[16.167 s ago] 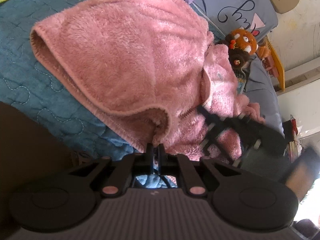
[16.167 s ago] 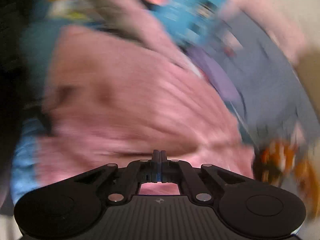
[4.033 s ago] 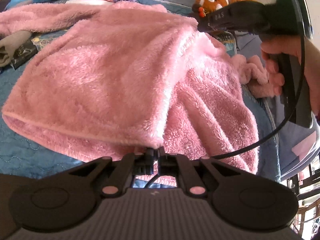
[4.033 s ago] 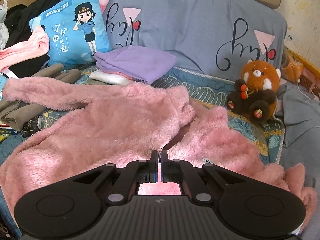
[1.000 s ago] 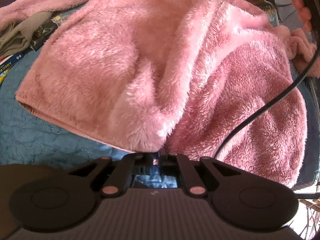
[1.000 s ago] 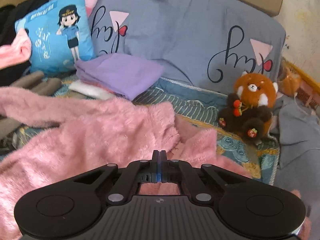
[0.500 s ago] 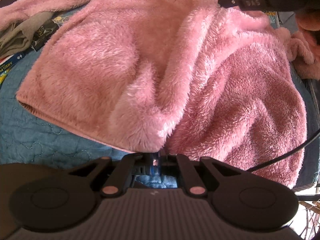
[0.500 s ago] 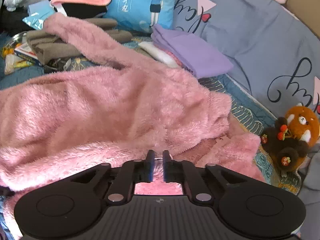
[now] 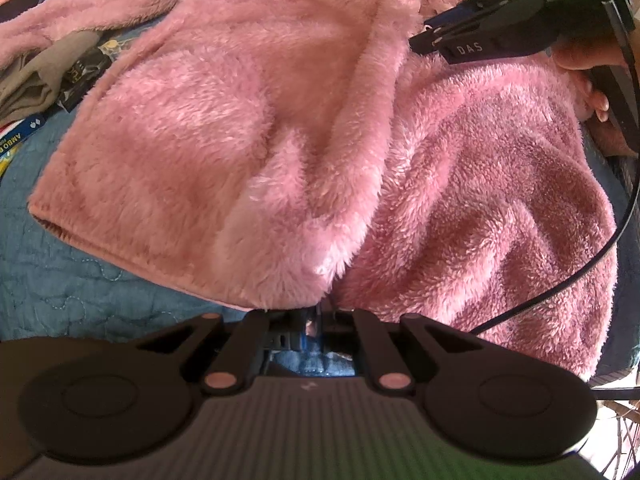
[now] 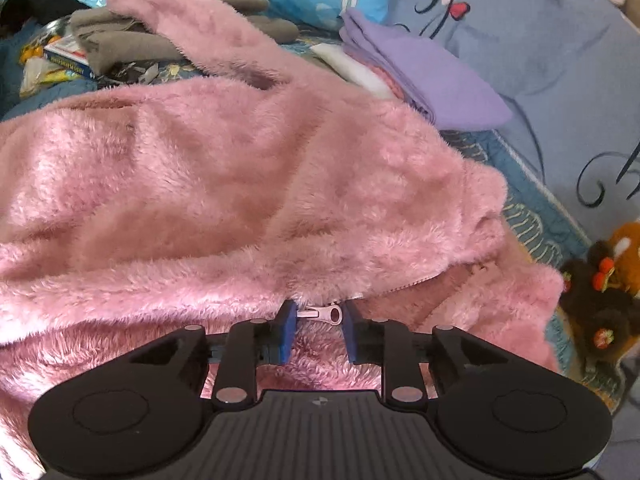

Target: Fold clothes

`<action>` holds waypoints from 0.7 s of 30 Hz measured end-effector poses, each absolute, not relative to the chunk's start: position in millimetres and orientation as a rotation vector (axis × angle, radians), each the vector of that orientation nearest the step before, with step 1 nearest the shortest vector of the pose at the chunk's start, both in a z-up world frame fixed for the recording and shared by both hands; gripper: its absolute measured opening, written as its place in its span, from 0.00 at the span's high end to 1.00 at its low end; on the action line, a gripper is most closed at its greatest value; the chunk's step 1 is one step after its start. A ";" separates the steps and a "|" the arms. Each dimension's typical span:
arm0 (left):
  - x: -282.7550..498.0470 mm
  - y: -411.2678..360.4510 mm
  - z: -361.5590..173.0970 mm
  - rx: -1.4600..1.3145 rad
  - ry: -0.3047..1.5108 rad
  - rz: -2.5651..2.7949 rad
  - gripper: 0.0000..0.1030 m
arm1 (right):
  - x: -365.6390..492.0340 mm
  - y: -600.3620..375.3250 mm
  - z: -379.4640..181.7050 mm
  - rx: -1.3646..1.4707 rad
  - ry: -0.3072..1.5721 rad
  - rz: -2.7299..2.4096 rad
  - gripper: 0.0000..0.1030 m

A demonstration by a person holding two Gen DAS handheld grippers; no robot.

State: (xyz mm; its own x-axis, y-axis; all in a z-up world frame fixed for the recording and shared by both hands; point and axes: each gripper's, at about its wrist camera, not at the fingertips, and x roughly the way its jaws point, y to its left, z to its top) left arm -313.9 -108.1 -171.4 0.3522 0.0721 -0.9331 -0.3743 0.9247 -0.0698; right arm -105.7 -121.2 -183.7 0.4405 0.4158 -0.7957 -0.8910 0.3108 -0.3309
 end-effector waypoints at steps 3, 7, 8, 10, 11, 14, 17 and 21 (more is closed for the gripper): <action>-313.9 -108.5 -169.8 -0.285 1.181 0.296 0.96 | -112.1 -122.9 -181.6 -0.875 0.627 0.924 0.78; -315.0 -107.7 -167.5 -0.284 1.181 0.296 0.96 | -122.6 -122.9 -179.9 -0.907 0.593 0.896 0.97; -315.3 -107.5 -166.9 -0.283 1.182 0.296 0.96 | -125.5 -122.6 -180.5 -0.921 0.587 0.896 0.98; -315.7 -107.3 -165.6 -0.281 1.182 0.296 0.96 | -128.3 -122.3 -180.4 -0.931 0.582 0.893 0.99; -316.0 -107.2 -164.9 -0.280 1.182 0.296 0.96 | -129.3 -122.3 -180.3 -0.933 0.579 0.891 0.99; -317.0 -106.6 -162.9 -0.279 1.182 0.297 0.95 | -130.1 -122.5 -178.1 -0.928 0.574 0.878 0.99; -317.7 -106.0 -160.9 -0.276 1.182 0.297 0.95 | -130.9 -120.6 -177.2 -0.948 0.551 0.843 0.98; -318.3 -105.5 -158.4 -0.271 1.186 0.299 0.95 | -131.7 -115.0 -179.9 -0.996 0.511 0.794 0.97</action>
State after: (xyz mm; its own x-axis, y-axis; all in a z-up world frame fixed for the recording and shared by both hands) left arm -318.3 -105.5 -158.4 0.3451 0.0857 -0.9346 -0.3675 0.9286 -0.0505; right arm -131.7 -115.0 -179.9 0.6198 0.3508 -0.7020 -0.7842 0.3084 -0.5384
